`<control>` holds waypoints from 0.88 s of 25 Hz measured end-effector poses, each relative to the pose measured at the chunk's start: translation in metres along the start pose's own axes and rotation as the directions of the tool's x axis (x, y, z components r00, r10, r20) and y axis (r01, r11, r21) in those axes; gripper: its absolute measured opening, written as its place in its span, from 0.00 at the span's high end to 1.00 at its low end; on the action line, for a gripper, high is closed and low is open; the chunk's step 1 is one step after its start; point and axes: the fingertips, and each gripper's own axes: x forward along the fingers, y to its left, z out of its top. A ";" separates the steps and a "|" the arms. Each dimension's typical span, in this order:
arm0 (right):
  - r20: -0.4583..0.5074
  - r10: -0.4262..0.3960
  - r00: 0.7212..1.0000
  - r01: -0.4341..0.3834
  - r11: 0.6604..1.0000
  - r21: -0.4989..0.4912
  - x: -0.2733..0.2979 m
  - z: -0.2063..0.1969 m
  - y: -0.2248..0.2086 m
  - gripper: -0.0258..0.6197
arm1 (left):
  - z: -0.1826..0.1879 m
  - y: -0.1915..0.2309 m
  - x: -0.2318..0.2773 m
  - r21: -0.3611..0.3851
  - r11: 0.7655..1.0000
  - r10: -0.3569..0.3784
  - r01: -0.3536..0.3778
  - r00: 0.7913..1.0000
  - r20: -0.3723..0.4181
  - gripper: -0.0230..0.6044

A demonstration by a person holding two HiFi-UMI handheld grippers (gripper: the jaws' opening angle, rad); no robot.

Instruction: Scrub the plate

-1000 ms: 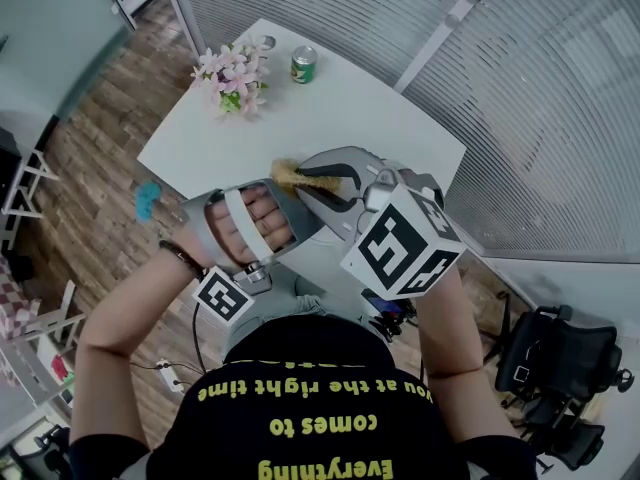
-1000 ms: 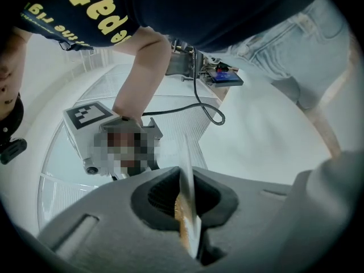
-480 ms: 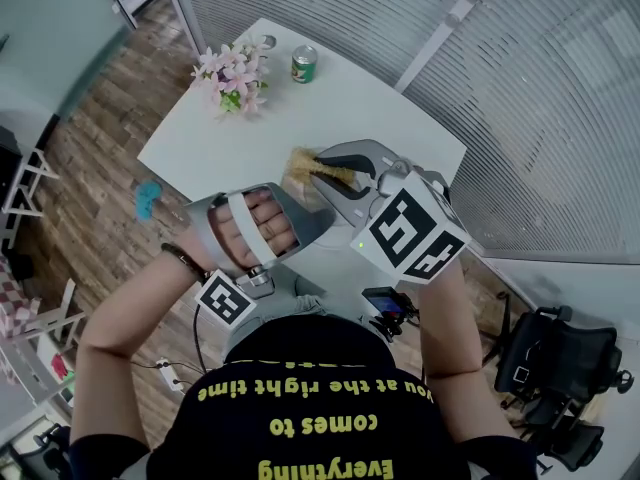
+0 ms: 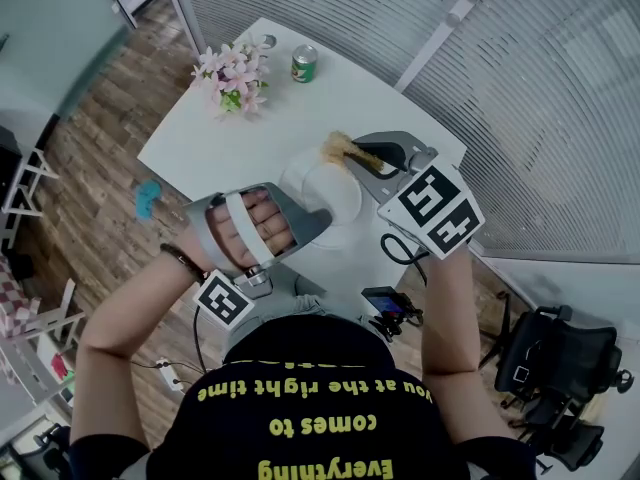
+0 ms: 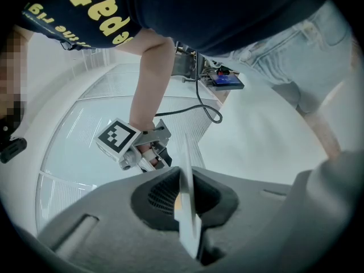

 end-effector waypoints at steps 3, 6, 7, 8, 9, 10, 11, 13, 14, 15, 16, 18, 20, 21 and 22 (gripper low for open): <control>-0.027 -0.023 0.999 0.023 1.000 0.011 0.001 -0.009 -0.007 0.88 | 0.000 0.002 -0.001 -0.001 1.000 0.006 -0.006 1.000 -0.001 0.93; -0.026 -0.026 0.999 0.026 1.000 0.006 0.004 -0.006 -0.008 0.88 | 0.000 0.001 0.000 -0.001 1.000 0.006 -0.006 1.000 -0.001 0.93; -0.025 -0.025 0.999 0.025 1.000 -0.001 0.005 -0.004 -0.007 0.88 | 0.000 0.001 0.000 -0.002 1.000 0.006 -0.006 1.000 0.000 0.93; -0.024 -0.022 0.999 0.022 1.000 -0.008 0.006 -0.001 -0.005 0.88 | 0.001 0.001 0.000 -0.003 1.000 0.006 -0.006 1.000 0.001 0.93; -0.021 -0.018 1.000 0.018 1.000 -0.015 0.008 0.002 -0.004 0.88 | 0.002 0.001 0.001 -0.004 1.000 0.006 -0.006 1.000 0.003 0.93; -0.019 -0.014 1.000 0.013 1.000 -0.024 0.009 0.004 -0.002 0.88 | 0.003 0.001 0.000 -0.004 1.000 0.006 -0.006 1.000 0.006 0.93; -0.017 -0.010 1.000 0.009 0.999 -0.033 0.010 0.007 0.000 0.88 | 0.003 0.000 0.000 -0.004 1.000 0.005 -0.005 1.000 0.007 0.93; -0.016 -0.003 1.000 0.002 0.998 -0.055 0.013 0.013 0.004 0.88 | 0.004 0.000 0.000 -0.004 1.000 0.003 -0.003 1.000 0.009 0.93; -0.015 0.001 1.000 -0.002 0.998 -0.067 0.014 0.015 0.006 0.88 | 0.004 0.000 0.000 -0.004 1.000 0.003 -0.003 1.000 0.009 0.93; -0.014 0.004 1.000 -0.005 0.997 -0.077 0.015 0.017 0.008 0.88 | 0.005 0.000 -0.001 -0.004 1.000 0.003 -0.003 1.000 0.010 0.93; -0.013 0.008 1.000 -0.009 0.996 -0.088 0.015 0.020 0.010 0.88 | 0.005 0.000 -0.001 -0.005 1.000 0.002 -0.002 1.000 0.010 0.93; -0.010 0.015 1.000 -0.016 0.993 -0.114 0.017 0.025 0.014 0.88 | 0.005 -0.001 -0.002 -0.007 1.000 0.000 0.000 1.000 0.009 0.93; -0.007 0.026 1.000 -0.027 0.989 -0.148 0.019 0.032 0.018 0.88 | 0.006 -0.002 -0.002 -0.010 1.000 -0.002 0.002 1.000 0.009 0.93; -0.004 0.035 0.999 -0.035 0.986 -0.163 0.020 0.036 0.021 0.88 | 0.006 -0.002 -0.002 -0.011 1.000 -0.004 0.004 1.000 0.012 0.93; 0.000 0.047 0.999 -0.046 0.984 -0.175 0.022 0.039 0.025 0.88 | 0.008 -0.003 -0.002 -0.011 1.000 -0.006 0.006 1.000 0.016 0.93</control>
